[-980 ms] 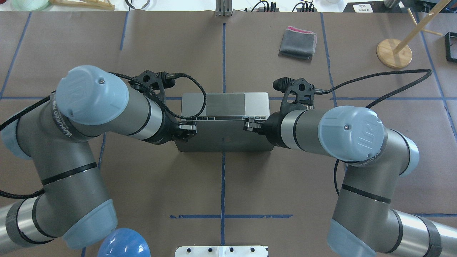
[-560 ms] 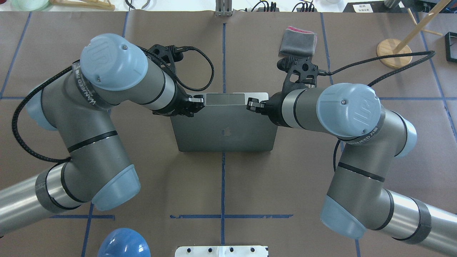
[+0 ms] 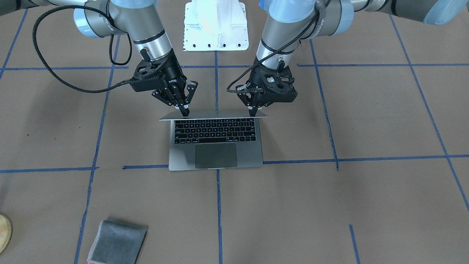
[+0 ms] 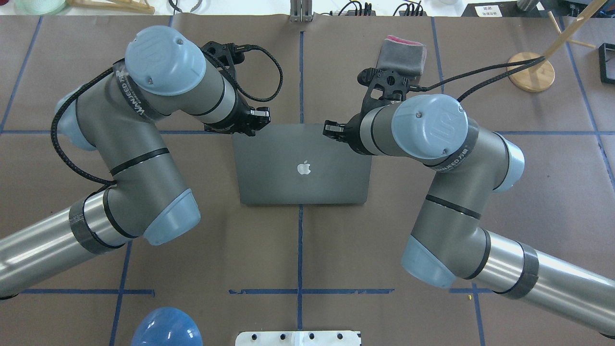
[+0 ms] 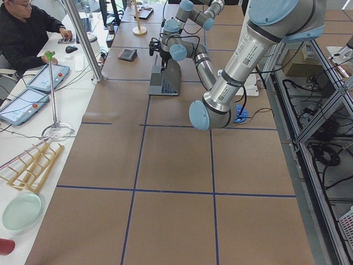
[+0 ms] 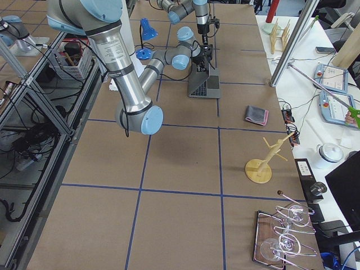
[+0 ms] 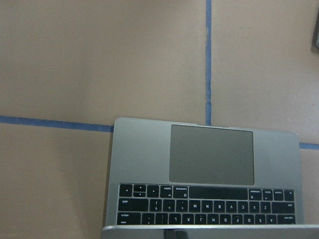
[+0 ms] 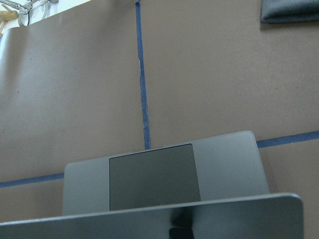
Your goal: Close laptop
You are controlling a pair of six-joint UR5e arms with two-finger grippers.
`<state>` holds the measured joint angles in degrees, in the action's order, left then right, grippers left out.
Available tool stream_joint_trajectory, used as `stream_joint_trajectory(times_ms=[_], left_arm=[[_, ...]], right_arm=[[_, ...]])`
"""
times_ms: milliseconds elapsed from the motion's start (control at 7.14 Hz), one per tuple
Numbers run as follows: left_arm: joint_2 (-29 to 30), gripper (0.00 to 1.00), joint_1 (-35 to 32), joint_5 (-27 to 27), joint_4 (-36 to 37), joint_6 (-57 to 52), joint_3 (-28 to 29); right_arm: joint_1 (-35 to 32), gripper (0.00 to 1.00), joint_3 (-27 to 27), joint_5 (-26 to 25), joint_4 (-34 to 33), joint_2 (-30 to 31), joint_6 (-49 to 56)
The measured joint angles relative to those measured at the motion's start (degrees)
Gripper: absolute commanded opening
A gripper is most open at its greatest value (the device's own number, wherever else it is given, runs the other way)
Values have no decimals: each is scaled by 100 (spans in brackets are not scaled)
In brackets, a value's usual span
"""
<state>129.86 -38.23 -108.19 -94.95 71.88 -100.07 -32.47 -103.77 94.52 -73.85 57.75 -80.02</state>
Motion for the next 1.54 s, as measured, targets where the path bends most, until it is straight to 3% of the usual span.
stream_joint_trajectory(times_ms=[700, 1120, 1540], left_arm=[[232, 0, -39, 0, -753, -7, 1041], [477, 0, -37, -8, -1164, -10, 1836], [680, 0, -35, -9, -1599, -16, 2591]], right_arm=[[-135, 0, 1180, 167, 58, -661, 32], [-325, 0, 2055, 473, 788, -786, 73], [-583, 1, 2229, 875, 909, -820, 128]])
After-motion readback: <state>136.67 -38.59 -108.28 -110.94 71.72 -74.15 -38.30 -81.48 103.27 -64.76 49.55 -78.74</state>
